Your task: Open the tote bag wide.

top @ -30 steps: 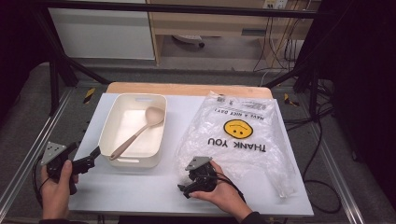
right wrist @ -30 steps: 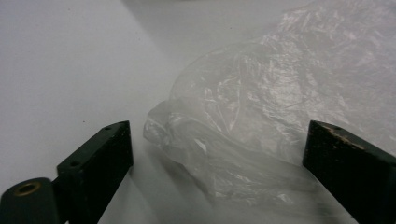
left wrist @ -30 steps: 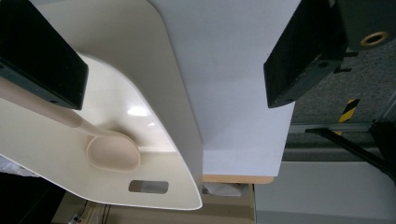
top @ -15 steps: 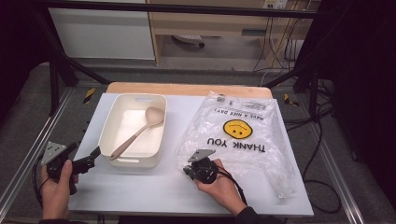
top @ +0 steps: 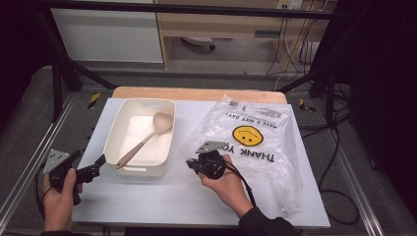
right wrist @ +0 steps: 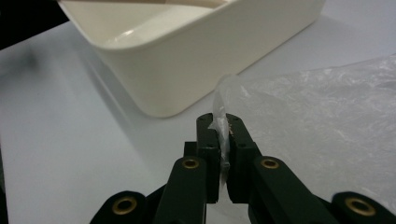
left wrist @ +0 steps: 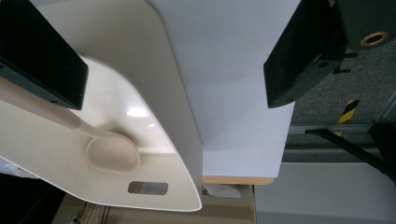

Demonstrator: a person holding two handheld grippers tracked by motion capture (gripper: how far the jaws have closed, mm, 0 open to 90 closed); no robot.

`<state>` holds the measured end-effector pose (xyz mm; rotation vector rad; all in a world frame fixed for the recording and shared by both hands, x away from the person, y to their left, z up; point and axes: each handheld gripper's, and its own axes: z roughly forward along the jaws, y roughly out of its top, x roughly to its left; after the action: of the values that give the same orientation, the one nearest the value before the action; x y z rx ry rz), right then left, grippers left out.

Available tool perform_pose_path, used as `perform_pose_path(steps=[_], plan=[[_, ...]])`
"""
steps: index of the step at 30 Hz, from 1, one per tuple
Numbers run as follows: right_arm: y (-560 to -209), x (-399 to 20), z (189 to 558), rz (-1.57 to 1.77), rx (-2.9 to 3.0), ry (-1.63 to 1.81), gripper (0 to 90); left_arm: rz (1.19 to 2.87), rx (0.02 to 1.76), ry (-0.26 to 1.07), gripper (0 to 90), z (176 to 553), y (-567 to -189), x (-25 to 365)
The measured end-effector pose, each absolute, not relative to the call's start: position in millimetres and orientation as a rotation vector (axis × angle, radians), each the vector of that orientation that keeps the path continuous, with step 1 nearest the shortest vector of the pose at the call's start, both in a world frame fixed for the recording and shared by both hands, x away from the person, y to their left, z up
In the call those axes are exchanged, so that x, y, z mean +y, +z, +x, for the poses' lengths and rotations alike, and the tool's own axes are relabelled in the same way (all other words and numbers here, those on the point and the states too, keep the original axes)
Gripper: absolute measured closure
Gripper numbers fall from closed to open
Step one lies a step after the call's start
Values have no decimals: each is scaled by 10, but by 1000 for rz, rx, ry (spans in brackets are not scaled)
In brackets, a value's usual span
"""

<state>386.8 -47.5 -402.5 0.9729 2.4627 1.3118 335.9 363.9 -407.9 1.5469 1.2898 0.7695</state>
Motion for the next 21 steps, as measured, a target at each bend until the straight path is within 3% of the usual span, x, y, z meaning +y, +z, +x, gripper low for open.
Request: perform_pose_path(steps=[21], plan=[[-3551, -99, 4352, 1034, 2301, 1376, 872, 1545, 1292, 765, 63, 3368, -4084, 3637]])
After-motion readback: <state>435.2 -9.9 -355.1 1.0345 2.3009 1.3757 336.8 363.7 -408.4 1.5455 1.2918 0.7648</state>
